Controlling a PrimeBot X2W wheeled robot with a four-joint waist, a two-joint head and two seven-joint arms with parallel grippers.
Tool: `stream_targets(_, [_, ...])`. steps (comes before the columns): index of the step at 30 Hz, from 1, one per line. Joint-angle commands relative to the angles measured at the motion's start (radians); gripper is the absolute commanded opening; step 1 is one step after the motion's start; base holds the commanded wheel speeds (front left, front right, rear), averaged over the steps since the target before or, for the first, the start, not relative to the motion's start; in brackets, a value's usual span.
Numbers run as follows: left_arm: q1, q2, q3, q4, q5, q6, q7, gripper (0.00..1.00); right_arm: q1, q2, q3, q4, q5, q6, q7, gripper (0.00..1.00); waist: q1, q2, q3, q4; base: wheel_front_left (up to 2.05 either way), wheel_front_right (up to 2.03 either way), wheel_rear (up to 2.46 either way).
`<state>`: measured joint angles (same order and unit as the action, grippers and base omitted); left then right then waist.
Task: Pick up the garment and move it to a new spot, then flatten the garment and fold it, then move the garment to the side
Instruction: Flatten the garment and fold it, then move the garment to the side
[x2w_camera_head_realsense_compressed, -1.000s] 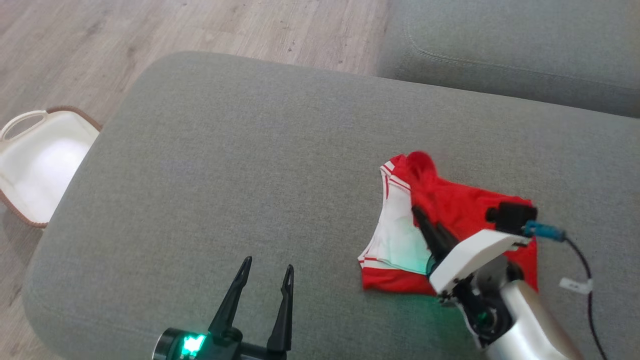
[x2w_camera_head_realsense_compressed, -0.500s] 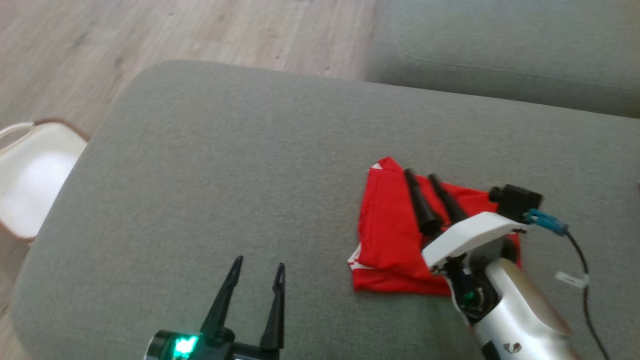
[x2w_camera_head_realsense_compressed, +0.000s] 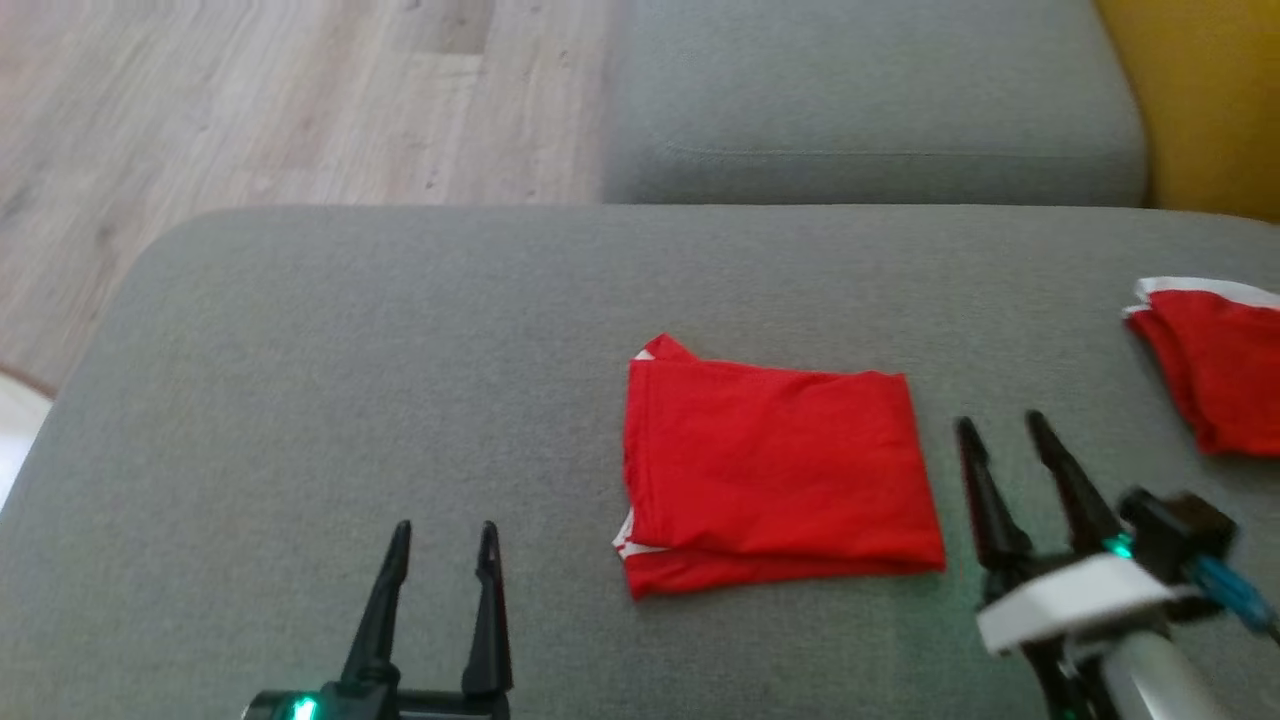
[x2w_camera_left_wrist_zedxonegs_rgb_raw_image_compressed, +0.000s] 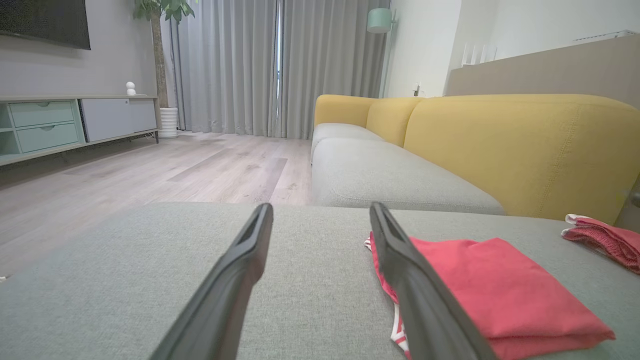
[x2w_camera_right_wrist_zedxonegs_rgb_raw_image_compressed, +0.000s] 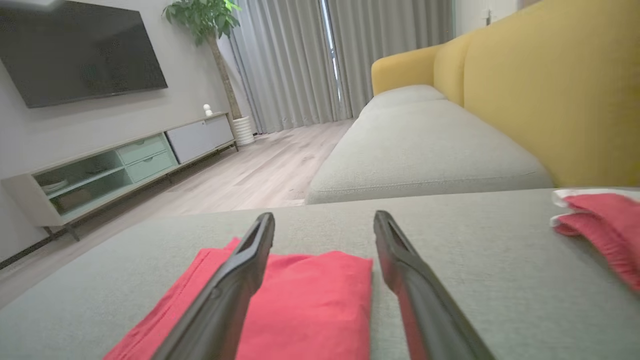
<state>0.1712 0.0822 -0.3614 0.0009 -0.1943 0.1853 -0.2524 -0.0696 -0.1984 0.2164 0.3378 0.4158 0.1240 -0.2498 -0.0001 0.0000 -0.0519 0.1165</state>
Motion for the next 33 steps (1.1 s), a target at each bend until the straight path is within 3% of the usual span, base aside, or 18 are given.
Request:
stream_targets(1, [-0.016,-0.016,0.042,-0.034,-0.005,0.007,-0.009,1.0,0.014,0.0,-0.026,-0.067,-0.038,0.007,-0.011,1.0,0.0001,0.0,-0.016,-0.016,0.0,0.0,0.0])
stream_targets(13, [0.044,-0.019,0.086,-0.018,0.041,-0.02,-0.009,1.0,0.238,0.083,-0.101,-0.166,-0.179,0.007,-0.012,1.0,0.0001,0.0,-0.065,-0.041,0.0,0.0,0.0])
stream_targets(33, [0.065,-0.029,0.119,-0.001,0.071,-0.056,-0.009,1.0,0.258,0.101,-0.114,-0.175,-0.216,0.007,-0.012,1.0,0.0001,0.0,-0.059,-0.07,0.0,0.0,0.0])
